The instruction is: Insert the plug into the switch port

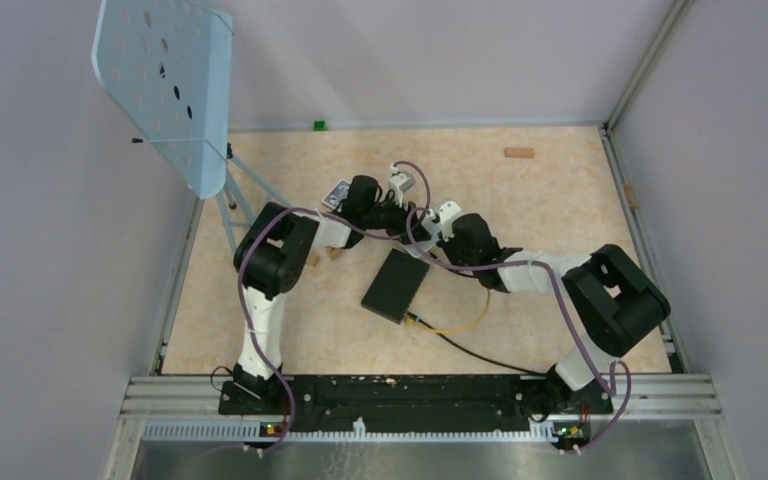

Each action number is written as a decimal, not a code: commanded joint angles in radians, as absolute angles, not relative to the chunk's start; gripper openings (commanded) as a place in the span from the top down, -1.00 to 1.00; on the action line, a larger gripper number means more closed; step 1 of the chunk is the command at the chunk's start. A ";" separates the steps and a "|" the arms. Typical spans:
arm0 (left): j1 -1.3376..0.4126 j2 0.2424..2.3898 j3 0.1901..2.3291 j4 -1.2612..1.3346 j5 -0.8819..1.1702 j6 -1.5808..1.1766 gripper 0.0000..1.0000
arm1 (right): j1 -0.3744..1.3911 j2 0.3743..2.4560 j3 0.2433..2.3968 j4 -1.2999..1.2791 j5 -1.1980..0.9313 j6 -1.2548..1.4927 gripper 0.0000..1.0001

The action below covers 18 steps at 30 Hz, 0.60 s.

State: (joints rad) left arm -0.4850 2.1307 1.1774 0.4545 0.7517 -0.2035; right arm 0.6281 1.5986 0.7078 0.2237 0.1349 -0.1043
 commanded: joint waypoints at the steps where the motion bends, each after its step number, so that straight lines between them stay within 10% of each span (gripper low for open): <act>1: -0.561 2.144 1.126 0.308 0.862 -0.202 -0.23 | 0.630 1.653 0.807 0.428 0.091 -0.109 1.00; 18: -0.556 2.138 1.126 0.368 0.801 -0.279 -0.15 | 0.603 1.682 0.853 0.435 -0.075 -0.197 1.00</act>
